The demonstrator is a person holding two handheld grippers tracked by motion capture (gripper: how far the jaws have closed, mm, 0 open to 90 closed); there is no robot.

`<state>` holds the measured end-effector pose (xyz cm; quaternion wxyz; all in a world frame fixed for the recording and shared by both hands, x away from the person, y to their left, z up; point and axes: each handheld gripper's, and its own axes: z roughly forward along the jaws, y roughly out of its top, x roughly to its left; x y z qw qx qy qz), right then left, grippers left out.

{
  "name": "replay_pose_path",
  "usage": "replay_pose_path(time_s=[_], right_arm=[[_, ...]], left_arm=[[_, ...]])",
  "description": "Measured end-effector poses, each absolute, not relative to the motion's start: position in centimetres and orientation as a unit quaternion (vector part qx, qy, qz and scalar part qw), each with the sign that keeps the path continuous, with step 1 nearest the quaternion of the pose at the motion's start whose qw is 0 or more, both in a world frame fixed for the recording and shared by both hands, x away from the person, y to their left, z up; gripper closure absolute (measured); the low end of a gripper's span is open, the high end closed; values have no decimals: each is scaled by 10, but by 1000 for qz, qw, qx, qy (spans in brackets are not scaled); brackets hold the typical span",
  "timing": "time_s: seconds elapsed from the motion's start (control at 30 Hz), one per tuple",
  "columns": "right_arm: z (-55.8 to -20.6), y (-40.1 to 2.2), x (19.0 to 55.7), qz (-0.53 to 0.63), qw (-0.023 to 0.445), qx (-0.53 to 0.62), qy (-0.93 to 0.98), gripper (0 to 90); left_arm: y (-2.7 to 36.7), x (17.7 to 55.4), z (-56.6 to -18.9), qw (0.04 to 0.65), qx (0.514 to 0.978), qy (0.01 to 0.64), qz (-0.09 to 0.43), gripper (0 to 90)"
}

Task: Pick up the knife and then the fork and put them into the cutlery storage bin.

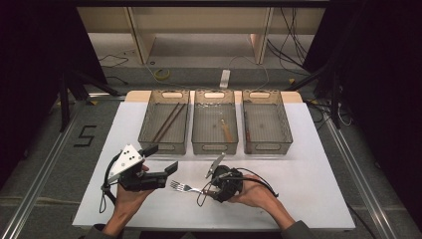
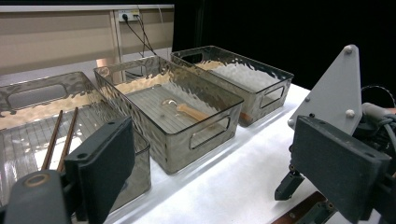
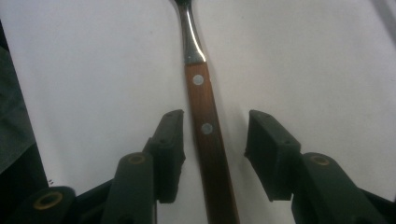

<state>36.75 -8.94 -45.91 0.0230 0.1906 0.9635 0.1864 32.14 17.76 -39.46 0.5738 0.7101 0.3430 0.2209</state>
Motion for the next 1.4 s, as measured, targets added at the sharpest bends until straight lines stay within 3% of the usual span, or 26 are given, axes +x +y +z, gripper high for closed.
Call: replay_pose_path(time_s=[0.47,1.4], right_arm=[[-463,-87,366,178,25,180,967,703],[-461,-79,360,154,40,171,972,767]], left_arm=[[177,321,-395,574,711,342,220,131],[177,322,-395,574,711,342,219,131]])
